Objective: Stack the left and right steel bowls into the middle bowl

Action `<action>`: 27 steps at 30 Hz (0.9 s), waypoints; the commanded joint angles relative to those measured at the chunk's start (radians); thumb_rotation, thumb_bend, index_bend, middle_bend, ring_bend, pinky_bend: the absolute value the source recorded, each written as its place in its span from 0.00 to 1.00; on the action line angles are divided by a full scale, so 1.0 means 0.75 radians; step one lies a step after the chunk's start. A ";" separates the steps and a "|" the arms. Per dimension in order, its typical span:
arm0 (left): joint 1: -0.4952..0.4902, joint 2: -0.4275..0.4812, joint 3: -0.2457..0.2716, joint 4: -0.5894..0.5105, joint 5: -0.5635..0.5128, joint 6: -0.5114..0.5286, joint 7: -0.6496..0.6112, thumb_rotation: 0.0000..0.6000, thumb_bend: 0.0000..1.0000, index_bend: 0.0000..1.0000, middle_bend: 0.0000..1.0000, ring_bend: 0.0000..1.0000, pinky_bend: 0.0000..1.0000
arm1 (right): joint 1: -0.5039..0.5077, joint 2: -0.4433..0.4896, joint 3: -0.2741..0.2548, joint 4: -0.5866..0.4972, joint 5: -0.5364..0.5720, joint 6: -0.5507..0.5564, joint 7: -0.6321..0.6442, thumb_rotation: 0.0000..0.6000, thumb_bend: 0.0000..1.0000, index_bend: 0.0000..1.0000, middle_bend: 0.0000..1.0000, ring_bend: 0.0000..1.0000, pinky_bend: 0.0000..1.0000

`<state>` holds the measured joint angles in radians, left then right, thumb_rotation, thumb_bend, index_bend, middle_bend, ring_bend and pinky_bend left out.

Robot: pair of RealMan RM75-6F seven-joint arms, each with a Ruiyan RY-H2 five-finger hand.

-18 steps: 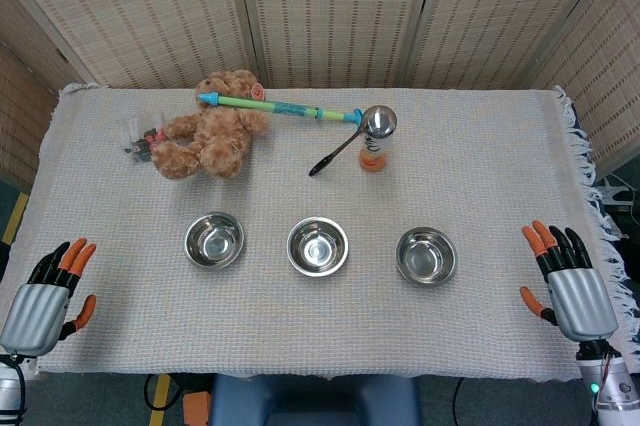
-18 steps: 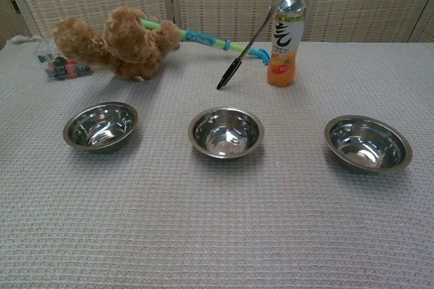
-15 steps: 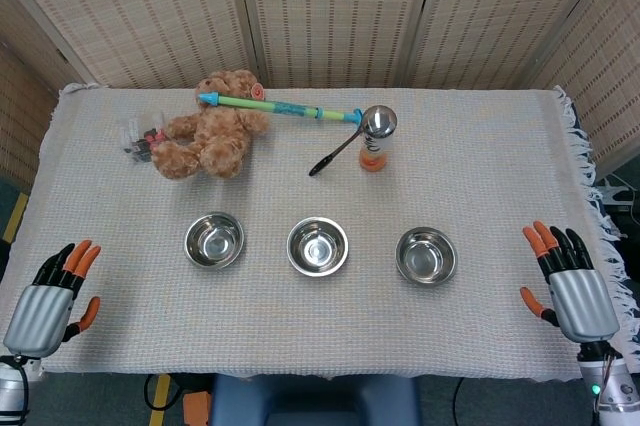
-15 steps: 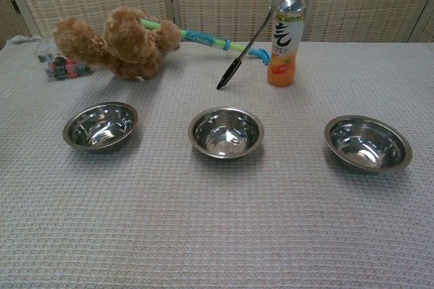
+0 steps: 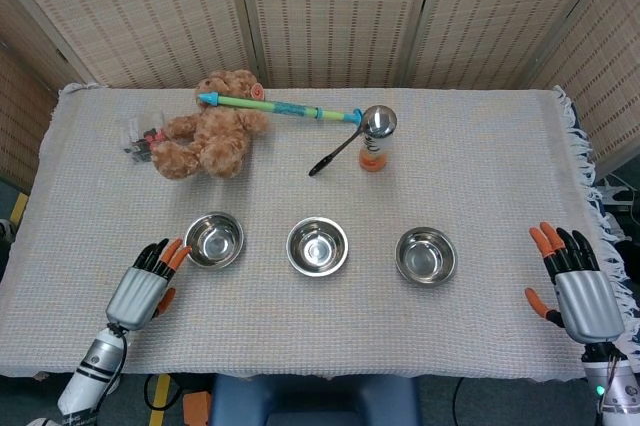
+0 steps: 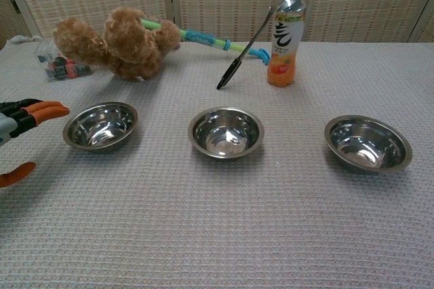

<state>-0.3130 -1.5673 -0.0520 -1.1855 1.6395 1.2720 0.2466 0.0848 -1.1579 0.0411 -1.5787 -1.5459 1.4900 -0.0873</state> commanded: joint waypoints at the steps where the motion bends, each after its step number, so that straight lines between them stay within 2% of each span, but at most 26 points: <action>1: -0.067 -0.086 -0.032 0.094 -0.057 -0.083 0.036 1.00 0.44 0.00 0.00 0.00 0.12 | -0.002 0.001 0.004 0.001 0.011 -0.002 -0.005 1.00 0.19 0.00 0.00 0.00 0.00; 3: -0.087 -0.124 -0.030 0.140 -0.061 -0.098 0.028 1.00 0.43 0.01 0.00 0.00 0.12 | -0.003 0.002 0.006 -0.001 0.018 -0.003 -0.007 1.00 0.19 0.00 0.00 0.00 0.00; 5: -0.108 -0.165 -0.029 0.197 -0.057 -0.099 0.010 1.00 0.43 0.07 0.00 0.00 0.12 | -0.003 0.002 0.008 -0.001 0.022 -0.005 -0.010 1.00 0.19 0.00 0.00 0.00 0.00; 9: -0.138 -0.255 -0.027 0.326 -0.006 -0.011 -0.059 1.00 0.43 0.36 0.01 0.00 0.12 | -0.001 0.004 0.007 -0.004 0.030 -0.017 -0.014 1.00 0.19 0.00 0.00 0.00 0.00; 13: -0.161 -0.373 -0.026 0.509 0.060 0.155 -0.210 1.00 0.43 0.63 0.13 0.01 0.13 | 0.002 0.006 0.007 -0.007 0.038 -0.028 -0.017 1.00 0.19 0.00 0.00 0.00 0.00; 15: -0.174 -0.413 -0.025 0.581 0.072 0.191 -0.259 1.00 0.43 0.71 0.18 0.02 0.13 | 0.001 0.008 0.008 -0.010 0.038 -0.028 -0.016 1.00 0.19 0.00 0.00 0.00 0.00; 21: -0.210 -0.492 -0.030 0.705 0.098 0.319 -0.335 1.00 0.44 0.81 0.24 0.05 0.13 | -0.007 0.018 0.007 -0.019 0.032 -0.013 0.001 1.00 0.19 0.00 0.00 0.00 0.00; 27: -0.261 -0.497 -0.038 0.622 0.136 0.428 -0.304 1.00 0.44 0.81 0.25 0.05 0.13 | -0.010 0.030 0.001 -0.027 0.020 -0.010 0.023 1.00 0.19 0.00 0.00 0.00 0.00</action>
<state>-0.4898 -1.9353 -0.0783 -0.6895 1.7261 1.5746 0.0072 0.0781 -1.1370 0.0428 -1.5982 -1.5291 1.4815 -0.0721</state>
